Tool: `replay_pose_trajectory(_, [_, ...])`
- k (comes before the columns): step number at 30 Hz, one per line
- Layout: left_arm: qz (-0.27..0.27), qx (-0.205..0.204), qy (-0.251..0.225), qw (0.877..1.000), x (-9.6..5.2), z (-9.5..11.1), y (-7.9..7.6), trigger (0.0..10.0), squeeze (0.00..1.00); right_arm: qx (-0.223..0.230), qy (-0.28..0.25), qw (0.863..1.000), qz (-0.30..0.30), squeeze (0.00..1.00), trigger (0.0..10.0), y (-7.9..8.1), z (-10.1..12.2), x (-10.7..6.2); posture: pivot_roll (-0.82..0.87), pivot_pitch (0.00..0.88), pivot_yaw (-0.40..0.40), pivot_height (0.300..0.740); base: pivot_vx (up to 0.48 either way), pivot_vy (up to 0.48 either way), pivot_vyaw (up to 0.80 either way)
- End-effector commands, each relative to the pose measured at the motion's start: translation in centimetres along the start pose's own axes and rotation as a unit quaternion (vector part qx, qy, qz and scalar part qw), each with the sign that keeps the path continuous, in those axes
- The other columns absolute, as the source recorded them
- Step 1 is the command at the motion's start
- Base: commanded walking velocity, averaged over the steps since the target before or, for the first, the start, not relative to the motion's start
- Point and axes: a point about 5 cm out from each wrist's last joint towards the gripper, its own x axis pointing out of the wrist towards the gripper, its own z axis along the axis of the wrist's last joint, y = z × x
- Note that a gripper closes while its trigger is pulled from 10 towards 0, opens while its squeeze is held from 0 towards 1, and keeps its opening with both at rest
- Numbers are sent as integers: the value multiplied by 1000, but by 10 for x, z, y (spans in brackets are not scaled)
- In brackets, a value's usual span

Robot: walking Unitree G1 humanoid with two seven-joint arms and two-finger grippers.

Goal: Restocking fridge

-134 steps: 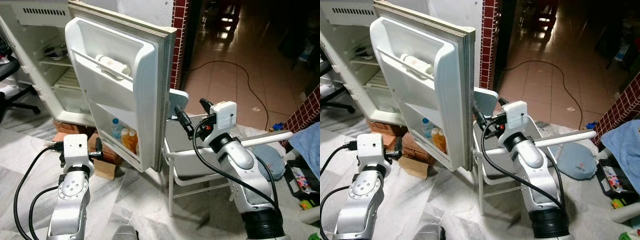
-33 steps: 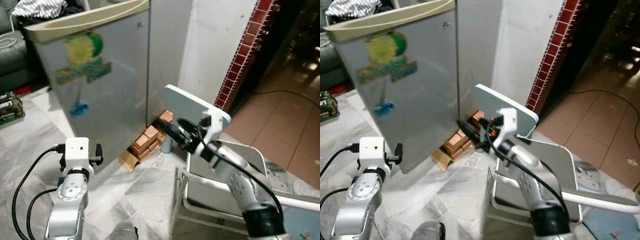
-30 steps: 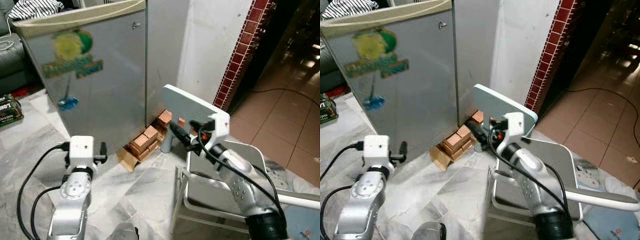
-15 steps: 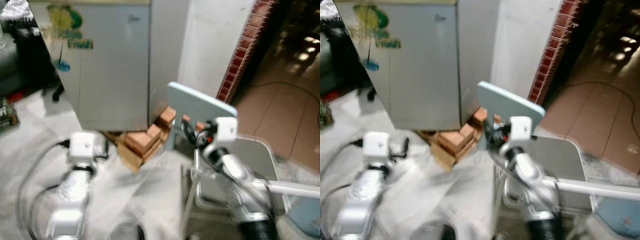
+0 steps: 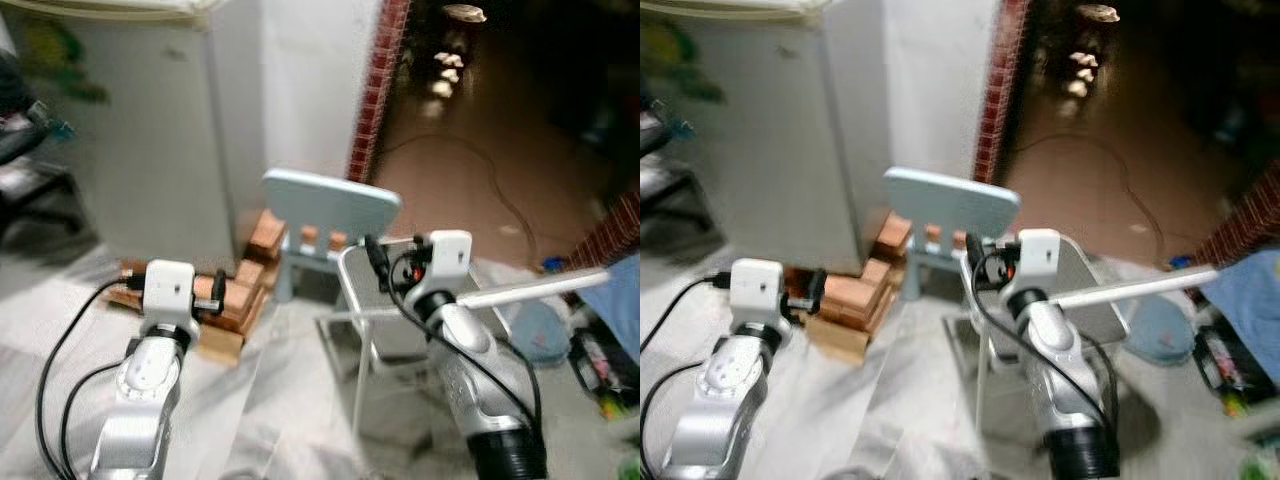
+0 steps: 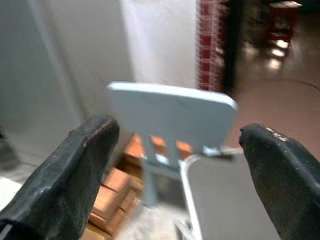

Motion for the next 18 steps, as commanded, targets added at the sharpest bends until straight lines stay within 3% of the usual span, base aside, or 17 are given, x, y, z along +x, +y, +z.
replay_pose_trajectory(1, [11, 5, 3, 1000, -2, -1, 8, 10000, 0, 3, -14, 1000, 21, 0, 10000, 11, 5, 4, 113, 0, -14, 740, 0, 480, 0])
replay_pose_trajectory(15, [0, 0, 1, 1000, -3, -2, 7, 10000, 0, 3, -8, 1000, 21, 0, 10000, 10, 2, 4, 108, 0, -11, 740, 0, 480, 0])
replay_pose_trajectory(18, [-3, 0, -1, 1000, -3, -1, 6, 10000, 0, 6, -5, 1000, 22, 0, 10000, 10, 2, 4, 107, 0, -11, 740, 0, 480, -800])
